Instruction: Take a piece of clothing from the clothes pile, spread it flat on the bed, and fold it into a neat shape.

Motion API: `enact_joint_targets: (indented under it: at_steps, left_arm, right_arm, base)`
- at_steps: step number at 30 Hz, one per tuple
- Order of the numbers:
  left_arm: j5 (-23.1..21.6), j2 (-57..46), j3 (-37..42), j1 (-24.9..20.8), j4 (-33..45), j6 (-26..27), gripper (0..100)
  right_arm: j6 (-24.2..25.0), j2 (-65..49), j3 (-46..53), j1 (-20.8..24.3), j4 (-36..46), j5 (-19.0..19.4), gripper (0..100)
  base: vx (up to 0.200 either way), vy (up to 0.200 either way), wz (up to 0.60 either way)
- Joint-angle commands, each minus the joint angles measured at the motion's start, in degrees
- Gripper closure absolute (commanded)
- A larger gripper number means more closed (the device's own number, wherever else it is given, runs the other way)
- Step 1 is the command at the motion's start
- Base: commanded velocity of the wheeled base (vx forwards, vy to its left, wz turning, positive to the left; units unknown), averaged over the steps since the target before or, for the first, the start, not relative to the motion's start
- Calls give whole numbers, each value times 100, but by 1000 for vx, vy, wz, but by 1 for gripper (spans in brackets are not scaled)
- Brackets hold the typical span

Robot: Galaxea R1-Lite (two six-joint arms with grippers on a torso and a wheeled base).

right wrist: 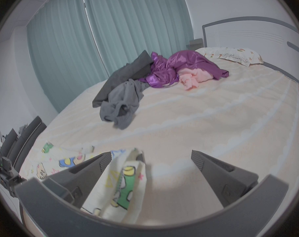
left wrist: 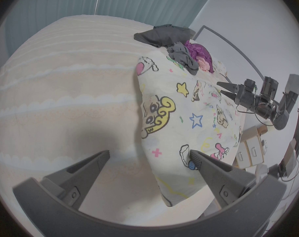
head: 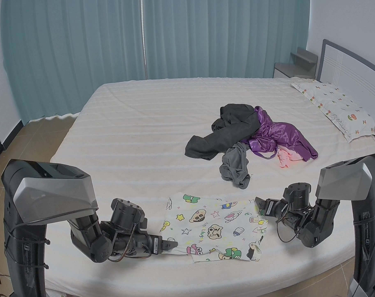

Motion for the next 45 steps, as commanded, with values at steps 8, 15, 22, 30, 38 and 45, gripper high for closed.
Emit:
enact_joint_targets:
  at_steps: [8,15,22,30,38,45]
  left_arm:
    - [140,-2582,786,1082,-861,-1337,0]
    - [939,-4824,1788,1153,-668,-977,0]
    - [1581,-6968,2333,1082,404,-317,0]
    - [2187,-9324,2069,1082,3094,157,0]
    - [3172,-10563,2069,1188,4254,641,0]
    - [3304,-11301,2069,1856,4887,1089,0]
  right_arm:
    - [129,-3388,1608,-264,42,7,0]
    - [-47,-5972,2742,44,552,-19,0]
    - [-355,-8776,2891,-79,3163,-37,0]
    - [-522,-11825,2425,-615,7197,-11,0]
    - [-1278,-13214,2232,-1538,8752,51,0]
    - [-1805,-13724,2293,-1688,9262,-11,0]
  base:
    - [0,0,0]
    - [0,0,0]
    - [0,0,0]
    - [0,0,0]
    - [0,0,0]
    - [0,0,0]
